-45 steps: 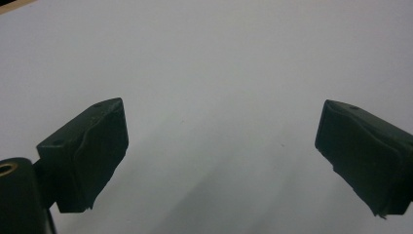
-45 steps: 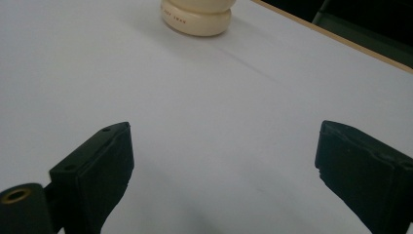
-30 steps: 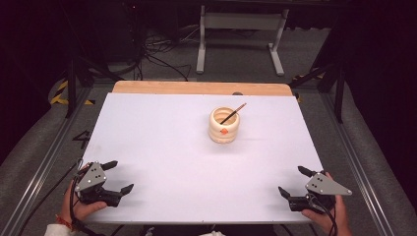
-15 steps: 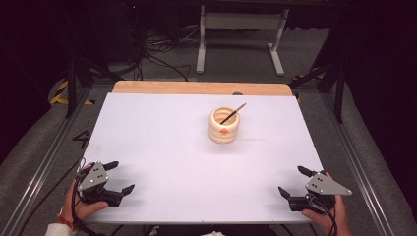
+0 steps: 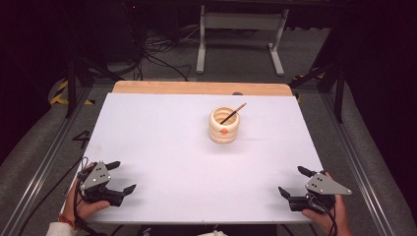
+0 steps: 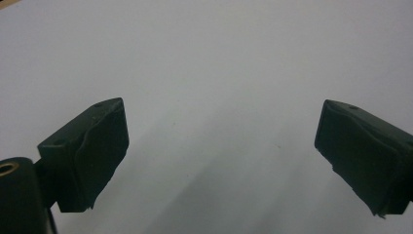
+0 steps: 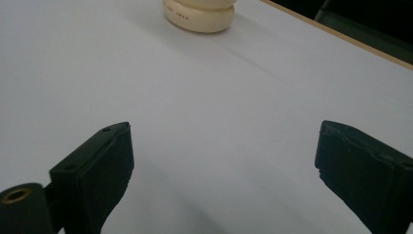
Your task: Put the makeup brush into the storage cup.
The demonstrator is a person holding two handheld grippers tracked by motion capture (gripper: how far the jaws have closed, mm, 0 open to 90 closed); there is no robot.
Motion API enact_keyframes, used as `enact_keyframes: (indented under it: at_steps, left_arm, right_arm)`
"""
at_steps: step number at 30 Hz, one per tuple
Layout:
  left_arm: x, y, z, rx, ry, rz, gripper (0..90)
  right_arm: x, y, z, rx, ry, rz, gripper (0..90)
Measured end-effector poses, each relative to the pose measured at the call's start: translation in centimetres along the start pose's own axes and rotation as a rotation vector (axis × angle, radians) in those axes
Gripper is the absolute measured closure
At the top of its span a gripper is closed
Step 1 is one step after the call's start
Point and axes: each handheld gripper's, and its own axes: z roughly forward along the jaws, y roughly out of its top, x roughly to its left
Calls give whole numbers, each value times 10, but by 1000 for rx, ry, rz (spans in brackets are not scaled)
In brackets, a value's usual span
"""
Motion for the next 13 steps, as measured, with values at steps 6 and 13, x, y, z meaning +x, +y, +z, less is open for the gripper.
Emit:
enact_keyframes:
  at_steps: [6,13]
  left_arm:
    - [0,0,0,1,-3,2,63]
    - [0,1,2,5,0,3,63]
  right_arm:
    - [0,0,-1,0,-5,5,78]
    - [0,-1,-2,-2,-6,9,78]
